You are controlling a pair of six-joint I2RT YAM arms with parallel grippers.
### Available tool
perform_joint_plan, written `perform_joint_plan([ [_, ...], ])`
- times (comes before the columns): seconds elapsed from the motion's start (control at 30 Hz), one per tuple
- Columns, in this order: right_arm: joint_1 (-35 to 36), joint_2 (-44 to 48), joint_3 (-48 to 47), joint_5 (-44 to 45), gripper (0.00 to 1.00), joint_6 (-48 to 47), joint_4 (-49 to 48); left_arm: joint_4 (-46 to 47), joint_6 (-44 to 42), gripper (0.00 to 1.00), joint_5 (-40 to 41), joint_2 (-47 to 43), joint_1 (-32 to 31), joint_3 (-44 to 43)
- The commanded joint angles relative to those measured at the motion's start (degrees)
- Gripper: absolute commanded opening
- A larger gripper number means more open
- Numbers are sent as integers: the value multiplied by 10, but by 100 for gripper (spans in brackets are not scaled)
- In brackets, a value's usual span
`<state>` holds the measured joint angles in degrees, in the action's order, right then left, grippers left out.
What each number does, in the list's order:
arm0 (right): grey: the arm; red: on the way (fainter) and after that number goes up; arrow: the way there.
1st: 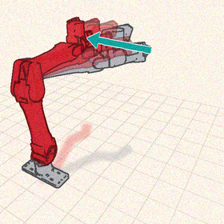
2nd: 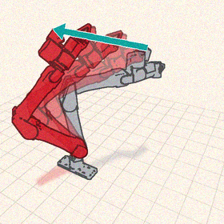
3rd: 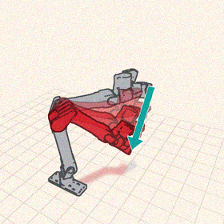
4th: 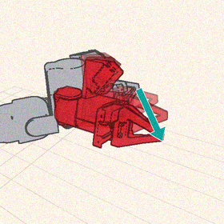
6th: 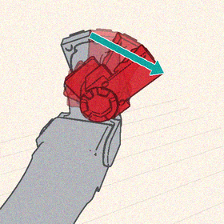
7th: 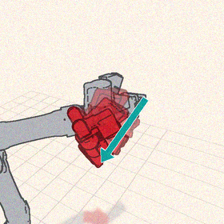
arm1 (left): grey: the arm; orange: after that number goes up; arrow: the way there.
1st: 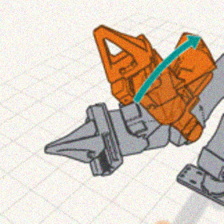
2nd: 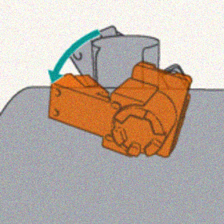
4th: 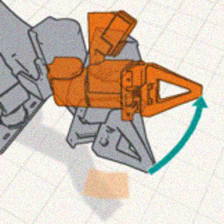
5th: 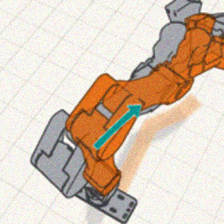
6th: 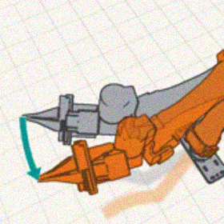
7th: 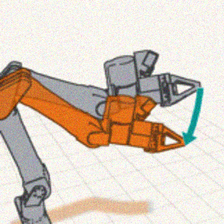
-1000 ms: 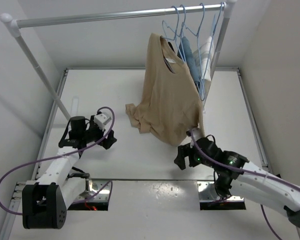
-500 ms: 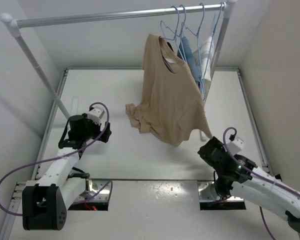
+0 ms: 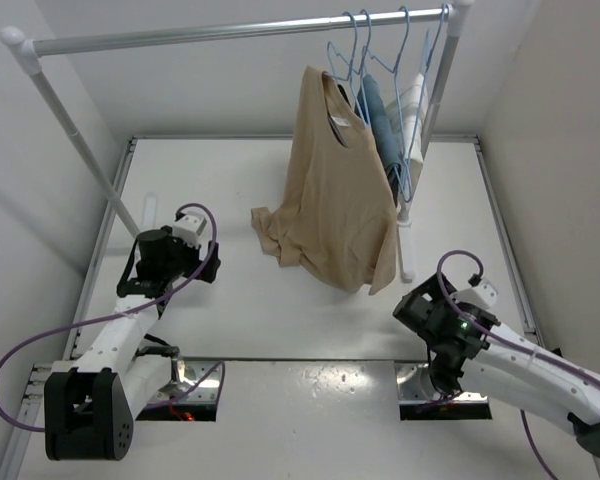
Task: Place the t-shirt on the hanger
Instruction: Hang the hanger with tshirt onto the clothesline
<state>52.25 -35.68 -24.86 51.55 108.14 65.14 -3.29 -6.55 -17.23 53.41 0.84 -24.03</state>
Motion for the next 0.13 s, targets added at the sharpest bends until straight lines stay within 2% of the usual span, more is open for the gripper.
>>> perform_joint_plan([
  [0.0, 0, -27, -26, 34, 100, 23, 18, 18, 17, 99, 5, -4, -2, 2],
  [0.1, 0, -54, -40, 40, 100, 23, 29, 18, 17, 99, 5, -4, -2, 2],
])
